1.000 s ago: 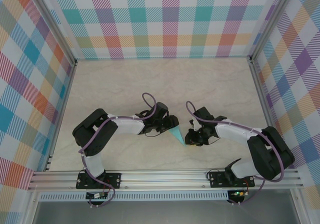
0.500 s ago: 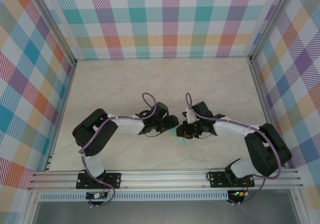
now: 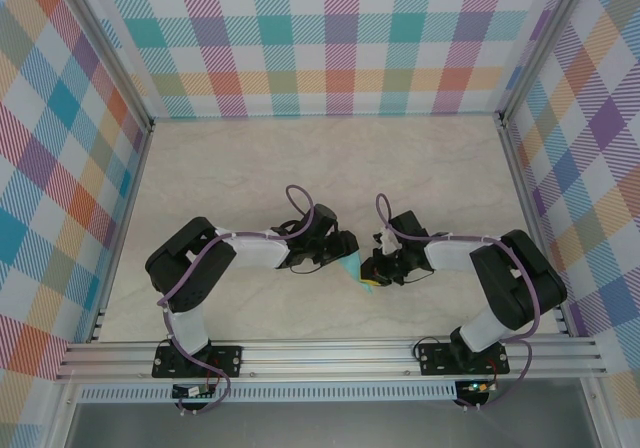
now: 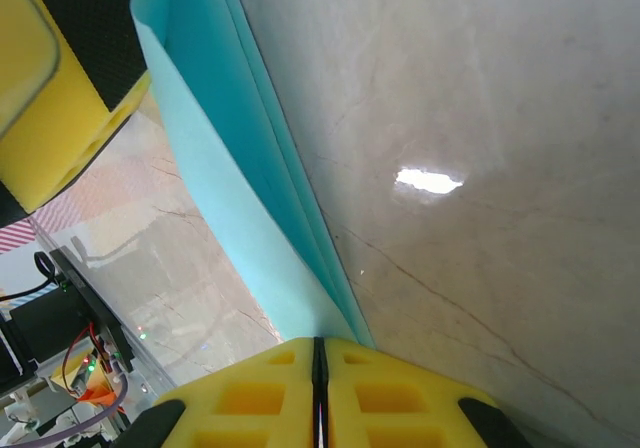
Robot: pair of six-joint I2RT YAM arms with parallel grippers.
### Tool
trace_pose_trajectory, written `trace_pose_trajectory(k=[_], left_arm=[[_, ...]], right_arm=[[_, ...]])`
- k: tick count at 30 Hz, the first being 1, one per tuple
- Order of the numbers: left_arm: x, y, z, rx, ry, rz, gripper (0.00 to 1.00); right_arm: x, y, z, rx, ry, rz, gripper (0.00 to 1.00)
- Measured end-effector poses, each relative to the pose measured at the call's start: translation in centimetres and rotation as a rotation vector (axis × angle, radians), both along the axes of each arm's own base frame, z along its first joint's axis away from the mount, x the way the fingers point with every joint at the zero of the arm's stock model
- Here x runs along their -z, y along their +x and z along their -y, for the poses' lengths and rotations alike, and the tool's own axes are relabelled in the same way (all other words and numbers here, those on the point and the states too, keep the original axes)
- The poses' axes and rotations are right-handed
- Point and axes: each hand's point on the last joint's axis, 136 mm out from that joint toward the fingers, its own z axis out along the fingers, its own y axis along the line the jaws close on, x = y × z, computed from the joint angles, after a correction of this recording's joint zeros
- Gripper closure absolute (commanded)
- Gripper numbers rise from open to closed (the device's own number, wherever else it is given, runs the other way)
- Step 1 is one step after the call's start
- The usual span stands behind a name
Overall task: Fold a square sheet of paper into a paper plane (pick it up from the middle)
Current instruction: Perform the fifth fold on the wing at the bottom-center of the table.
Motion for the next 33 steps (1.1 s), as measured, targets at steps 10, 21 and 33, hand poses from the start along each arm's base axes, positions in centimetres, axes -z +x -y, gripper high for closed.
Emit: trace_pose_trajectory(k=[10,21,33], left_arm=[[0.0,0.1,-0.1,-0.003,0.007,-0.001,0.46],[0.0,0.1,-0.1,-0.003,0.007,-0.002,0.46],[-0.1,0.2,0.0,0.019,0.019,0.016,0.44]], right_arm=[[-0.4,-0.1,0.2,-0.003,0.004,0.012,0.89],[-3.0,0.4,-2.3,-0.051,0.115,0.032,0.88],[-0.1,0.3,-1.2,-0.020,0.082,-0.026,0.90]])
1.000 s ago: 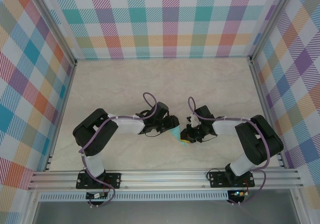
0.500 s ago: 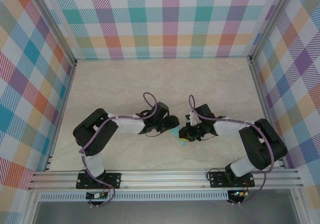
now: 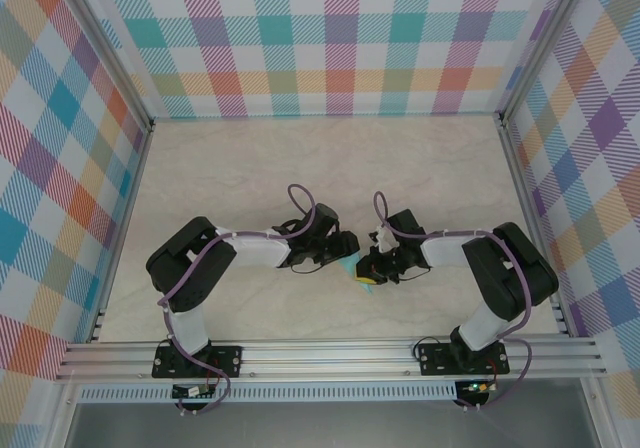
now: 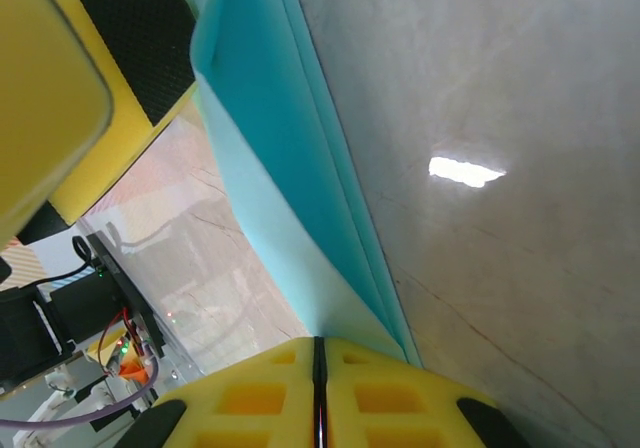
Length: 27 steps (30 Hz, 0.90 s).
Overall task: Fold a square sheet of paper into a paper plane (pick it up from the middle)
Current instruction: Perform the fifth fold on the wing at the bottom-center of the table.
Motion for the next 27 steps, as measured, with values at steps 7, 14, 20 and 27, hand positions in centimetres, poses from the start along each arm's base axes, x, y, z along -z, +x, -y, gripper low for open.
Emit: trace_pose_trajectory(k=[7,14,20,27], left_arm=[[-1.2,0.0,-0.2,0.019,-0.007,0.050,0.46],[-2.0,-0.9,0.5,0.047,-0.082,0.049,0.68],[-1.9,-2.3,2.1,0.108,-0.124,0.043,0.71],[-0.7,-3.8,1.8,0.120,-0.105,0.035,0.72]], right_arm=[[-0.1,-0.1,-0.2,-0.004,0.042,-0.003,0.92],[-0.2,-0.1,-0.2,0.006,0.053,-0.021,0.93],[-0.1,-0.1,-0.2,0.013,0.053,-0.030,0.94],[-0.1,-0.1,-0.2,0.013,0.055,-0.032,0.94]])
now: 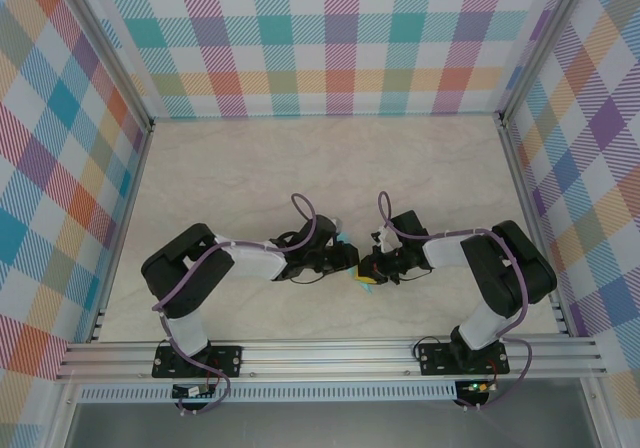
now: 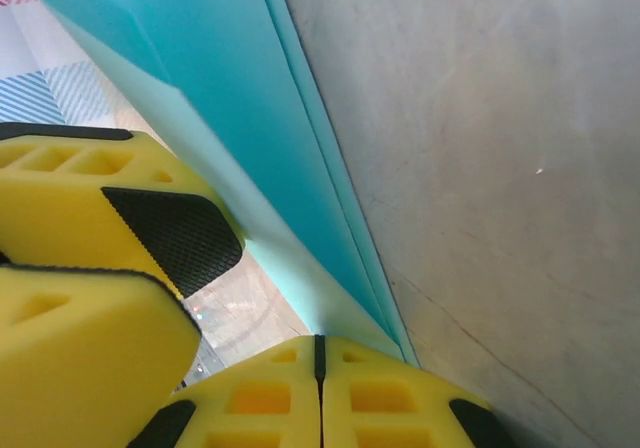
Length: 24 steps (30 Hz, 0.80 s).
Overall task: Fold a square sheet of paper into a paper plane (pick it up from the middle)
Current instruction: Perform the fifth fold on the wing at the bottom-center of the table.
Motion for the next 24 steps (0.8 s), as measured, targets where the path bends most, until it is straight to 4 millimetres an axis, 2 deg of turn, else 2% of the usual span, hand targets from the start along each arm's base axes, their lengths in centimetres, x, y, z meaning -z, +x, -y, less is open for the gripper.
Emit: trace_pose_trajectory(k=[8,14,24], left_arm=[[0.2,0.1,0.1,-0.009,0.002,0.017,0.76],[1.4,0.6,-0.3,-0.048,0.042,0.024,0.80],[1.7,1.3,-0.7,-0.077,0.051,0.018,0.79]], right_arm=[[0.0,0.0,0.0,0.003,-0.001,-0.004,0.95],[0.1,0.0,0.1,0.005,-0.006,-0.004,0.97],[0.3,0.0,0.3,0.004,-0.025,0.006,1.00]])
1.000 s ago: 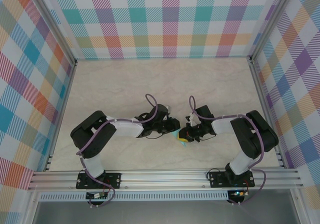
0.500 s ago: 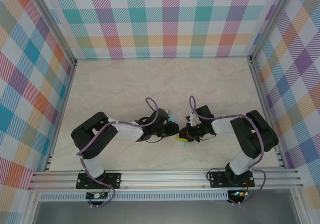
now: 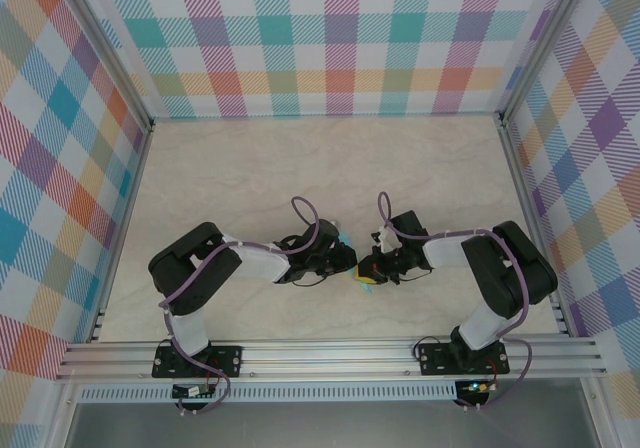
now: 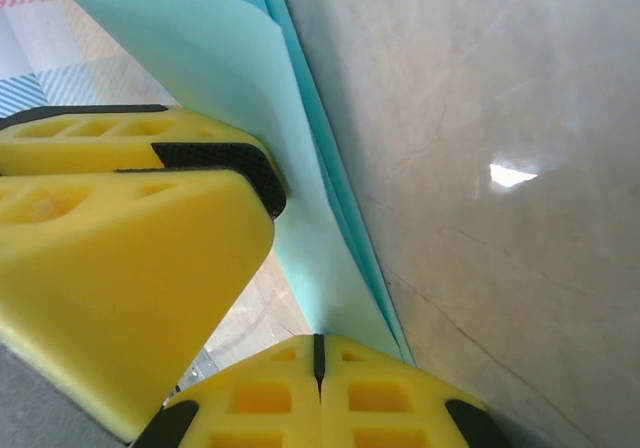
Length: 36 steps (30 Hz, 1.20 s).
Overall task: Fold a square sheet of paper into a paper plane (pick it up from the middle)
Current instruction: Perform the fifth fold on the wing at the bottom-center of the table.
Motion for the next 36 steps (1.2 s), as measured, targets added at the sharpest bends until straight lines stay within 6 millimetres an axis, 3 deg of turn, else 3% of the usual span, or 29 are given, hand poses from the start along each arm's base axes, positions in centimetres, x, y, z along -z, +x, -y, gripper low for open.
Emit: trace_pose_trajectory(k=[5,19,36], left_arm=[[-0.1,0.4,-0.2,0.010,0.015,-0.002,0.78],[-0.2,3.9,-2.4,0.001,0.035,0.011,0.76],[-0.2,8.0,-6.2,-0.053,0.076,0.039,0.74]], right_arm=[[0.1,0.0,0.1,-0.006,-0.012,0.012,1.00],[0.1,0.0,0.1,-0.011,-0.015,0.014,1.00],[0.1,0.0,0.1,-0.014,-0.015,0.015,1.00]])
